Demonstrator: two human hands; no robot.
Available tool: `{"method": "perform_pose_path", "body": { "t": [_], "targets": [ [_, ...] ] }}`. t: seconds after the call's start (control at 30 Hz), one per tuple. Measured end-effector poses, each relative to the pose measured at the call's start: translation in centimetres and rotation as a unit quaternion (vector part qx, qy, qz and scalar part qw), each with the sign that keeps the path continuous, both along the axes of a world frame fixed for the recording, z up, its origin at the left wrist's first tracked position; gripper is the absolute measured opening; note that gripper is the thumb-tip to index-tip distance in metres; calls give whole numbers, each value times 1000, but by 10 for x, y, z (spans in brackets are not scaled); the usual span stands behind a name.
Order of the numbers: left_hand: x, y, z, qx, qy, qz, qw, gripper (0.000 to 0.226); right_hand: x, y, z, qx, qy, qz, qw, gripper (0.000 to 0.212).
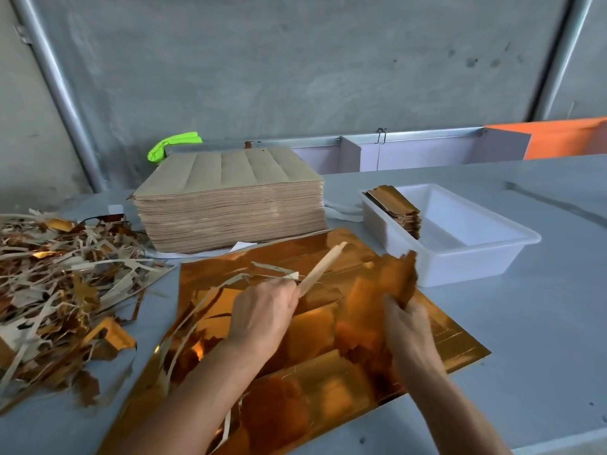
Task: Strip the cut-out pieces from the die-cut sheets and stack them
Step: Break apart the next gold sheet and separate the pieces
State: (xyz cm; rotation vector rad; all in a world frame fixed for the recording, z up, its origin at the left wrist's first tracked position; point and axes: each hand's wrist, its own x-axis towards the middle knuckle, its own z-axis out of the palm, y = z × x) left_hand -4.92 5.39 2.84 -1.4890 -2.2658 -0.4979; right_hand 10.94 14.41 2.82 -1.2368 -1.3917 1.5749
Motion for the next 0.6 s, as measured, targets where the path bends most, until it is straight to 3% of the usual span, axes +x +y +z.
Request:
{"method": "perform_pose_path", "body": {
  "t": [0.23,0.33,0.47,0.6],
  "targets": [
    [37,11,-4,-120,68,-17,990,22,-34,-21,1,48,48,86,994,39],
    [42,10,-4,-121,76,-21,990,24,-33,-25,0,75,37,83,993,38],
    [38,4,-4,-100,35,-60,993,21,-26,-14,-2,-57,45,22,997,31],
    [13,-11,-8,-83,3,-26,996,23,-12,-4,-1,-50,24,6,998,23]
  ]
}}
